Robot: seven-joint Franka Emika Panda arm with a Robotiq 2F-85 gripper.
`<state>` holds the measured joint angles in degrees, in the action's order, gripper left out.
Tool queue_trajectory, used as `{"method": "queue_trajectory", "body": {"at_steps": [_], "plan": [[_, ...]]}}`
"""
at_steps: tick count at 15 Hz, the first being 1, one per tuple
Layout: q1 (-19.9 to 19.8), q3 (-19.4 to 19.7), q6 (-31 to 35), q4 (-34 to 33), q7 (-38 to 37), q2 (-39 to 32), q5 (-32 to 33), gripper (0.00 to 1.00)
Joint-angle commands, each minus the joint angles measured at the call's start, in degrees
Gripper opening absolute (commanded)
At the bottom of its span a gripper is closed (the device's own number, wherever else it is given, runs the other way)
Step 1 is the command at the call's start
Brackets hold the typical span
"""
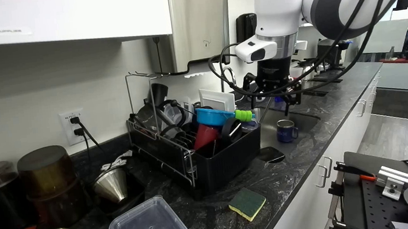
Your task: Remove the knife from the dish rack and put it in the sink
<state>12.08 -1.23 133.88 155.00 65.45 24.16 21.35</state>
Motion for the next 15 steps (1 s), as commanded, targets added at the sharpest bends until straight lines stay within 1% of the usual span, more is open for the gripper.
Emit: {"method": "queue_trajectory", "body": {"at_steps": [1,4,8,11,15], "plan": [[-2.59,-0.45,7.53,2.33,1.37,0.68,6.24,1.0],[-4.53,-1.57,9.56,2.1,-0.45,0.45,12.3,1.0],[-6.24,-2.87,8.72,1.53,-4.38,0.35,20.99,1.0],[-6.49,-3.0,7.64,1.13,-7.66,0.12,27.1,1.0],[-5.68,-2.5,5.76,0.91,-10.54,-0.09,31.04,1.0]]}}
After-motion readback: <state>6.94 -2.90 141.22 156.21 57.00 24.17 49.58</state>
